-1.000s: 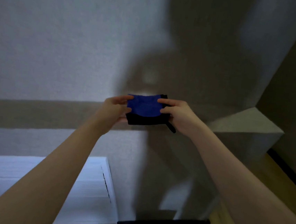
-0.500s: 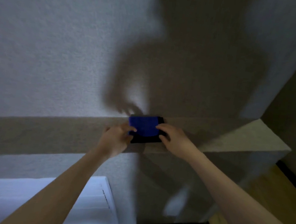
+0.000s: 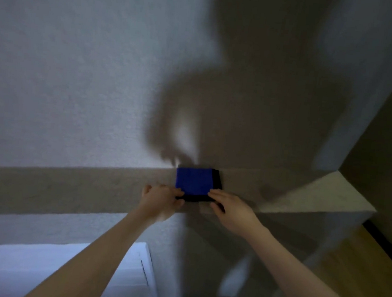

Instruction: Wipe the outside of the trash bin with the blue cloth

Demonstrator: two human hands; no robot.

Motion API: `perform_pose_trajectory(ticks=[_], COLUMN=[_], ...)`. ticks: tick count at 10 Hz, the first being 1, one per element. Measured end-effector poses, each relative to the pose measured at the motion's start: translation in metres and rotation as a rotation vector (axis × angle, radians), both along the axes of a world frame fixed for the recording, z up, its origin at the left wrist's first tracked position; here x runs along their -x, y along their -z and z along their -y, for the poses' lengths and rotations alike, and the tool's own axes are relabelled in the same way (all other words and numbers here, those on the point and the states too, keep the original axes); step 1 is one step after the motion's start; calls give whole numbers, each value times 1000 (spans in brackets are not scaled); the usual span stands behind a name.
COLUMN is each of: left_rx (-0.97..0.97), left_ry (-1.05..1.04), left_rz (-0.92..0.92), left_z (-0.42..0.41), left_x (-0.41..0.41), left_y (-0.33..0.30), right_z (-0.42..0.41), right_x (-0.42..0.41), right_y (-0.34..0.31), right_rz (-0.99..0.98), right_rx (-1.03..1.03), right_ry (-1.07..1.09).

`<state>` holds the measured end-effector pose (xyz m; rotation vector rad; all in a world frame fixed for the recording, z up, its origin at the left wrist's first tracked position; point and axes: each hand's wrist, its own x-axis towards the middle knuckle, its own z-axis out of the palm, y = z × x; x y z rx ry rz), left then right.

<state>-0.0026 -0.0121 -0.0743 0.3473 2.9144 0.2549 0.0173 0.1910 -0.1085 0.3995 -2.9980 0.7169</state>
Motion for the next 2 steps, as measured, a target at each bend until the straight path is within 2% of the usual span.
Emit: perform_pose_trajectory(ticks=[1, 2], left_rx=[-367, -700], left_ry=[-104, -225], left_rz=[199, 176], left_z=[4, 19], left_x=[0, 0], left_y=[-28, -71], right_z=[-9, -24], right_x=[1, 2], right_y=[-19, -58], right_rz=[18, 8], right_rx=[74, 253], right_ry=[22, 163])
